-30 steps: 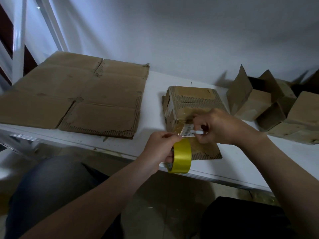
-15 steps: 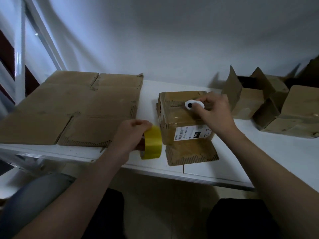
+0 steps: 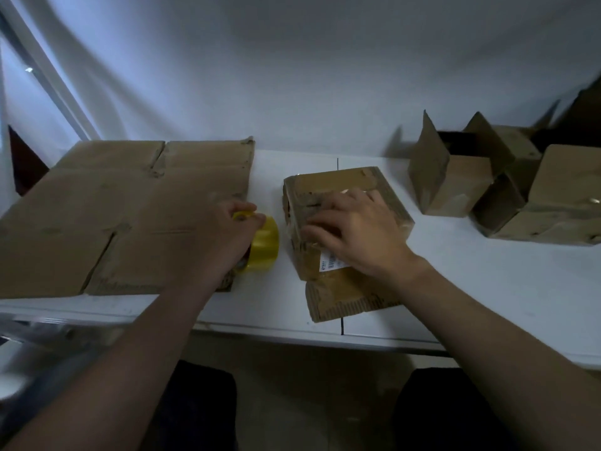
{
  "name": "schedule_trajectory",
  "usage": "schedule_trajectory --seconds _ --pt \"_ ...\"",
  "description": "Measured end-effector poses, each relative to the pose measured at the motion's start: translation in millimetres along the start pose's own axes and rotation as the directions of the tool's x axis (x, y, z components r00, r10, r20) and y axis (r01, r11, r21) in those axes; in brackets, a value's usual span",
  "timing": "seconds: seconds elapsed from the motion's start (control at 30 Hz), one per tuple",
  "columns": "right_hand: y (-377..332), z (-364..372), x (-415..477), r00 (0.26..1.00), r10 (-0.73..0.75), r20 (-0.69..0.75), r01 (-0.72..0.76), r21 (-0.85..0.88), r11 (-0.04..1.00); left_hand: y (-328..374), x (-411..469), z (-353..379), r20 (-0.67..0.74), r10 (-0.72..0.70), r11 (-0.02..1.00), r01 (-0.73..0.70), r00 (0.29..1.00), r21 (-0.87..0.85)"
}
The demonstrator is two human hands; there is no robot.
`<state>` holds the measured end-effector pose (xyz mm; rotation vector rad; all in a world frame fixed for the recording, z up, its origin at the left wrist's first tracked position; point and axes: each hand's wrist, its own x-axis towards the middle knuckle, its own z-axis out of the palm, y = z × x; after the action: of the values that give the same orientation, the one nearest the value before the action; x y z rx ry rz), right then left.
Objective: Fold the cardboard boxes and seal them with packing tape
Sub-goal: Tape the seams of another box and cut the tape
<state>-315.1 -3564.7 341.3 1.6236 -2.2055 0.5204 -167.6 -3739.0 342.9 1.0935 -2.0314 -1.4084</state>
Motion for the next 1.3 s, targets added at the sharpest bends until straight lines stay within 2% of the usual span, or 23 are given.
schedule_trajectory --seconds 0.1,0.17,0.43,0.53,0.63,0.73,0.93,1.03,1.2,1.3 --pt "-2.1 19.5 -11.2 0.989 -0.045 -0.144 0.036 -0.067 0.997 -2.0 2.5 1.7 -0.002 0.024 1.000 -0.024 1.000 0.005" --pt "1.6 27.2 -14.0 0.980 -0.071 -0.187 0.052 -0.102 0.993 -5.4 4.3 6.0 0.011 0.015 1.000 -0.014 1.000 -0.023" --pt "9.6 27.3 -19.3 0.994 -0.083 -0.072 0.072 -0.146 0.987 -10.3 10.1 9.3 0.053 -0.004 0.999 0.006 0.999 -0.034" --pt "-2.6 23.5 -20.3 0.997 -0.016 -0.082 0.003 -0.161 0.987 -9.9 10.2 5.9 0.036 -0.006 0.999 0.008 0.999 -0.050" --pt "-24.5 28.0 -16.5 0.983 0.089 -0.162 -0.123 -0.207 0.971 -10.3 8.8 2.8 0.013 0.011 0.999 -0.011 1.000 -0.033" --pt "-36.0 37.3 -13.2 0.968 0.135 -0.212 -0.184 -0.232 0.955 -10.8 5.9 0.2 0.009 0.020 1.000 -0.020 1.000 0.008" --pt "-35.8 41.5 -18.7 0.974 0.176 -0.141 -0.205 -0.228 0.952 -10.4 4.1 -1.6 0.040 0.023 1.000 -0.024 0.999 0.011" --pt "-29.0 34.3 -21.2 0.981 0.168 -0.098 -0.180 -0.140 0.974 -9.5 4.0 1.0 0.072 0.025 1.000 -0.023 0.997 -0.020" --pt "13.1 19.2 -20.2 0.998 0.068 -0.017 -0.067 0.021 0.998 0.0 -0.3 4.8 0.130 0.004 0.993 0.011 0.992 -0.121" --pt "44.6 15.9 -20.3 0.977 0.212 -0.014 -0.212 -0.071 0.975 5.3 -7.3 7.6 0.230 0.010 0.975 0.042 0.973 -0.220"
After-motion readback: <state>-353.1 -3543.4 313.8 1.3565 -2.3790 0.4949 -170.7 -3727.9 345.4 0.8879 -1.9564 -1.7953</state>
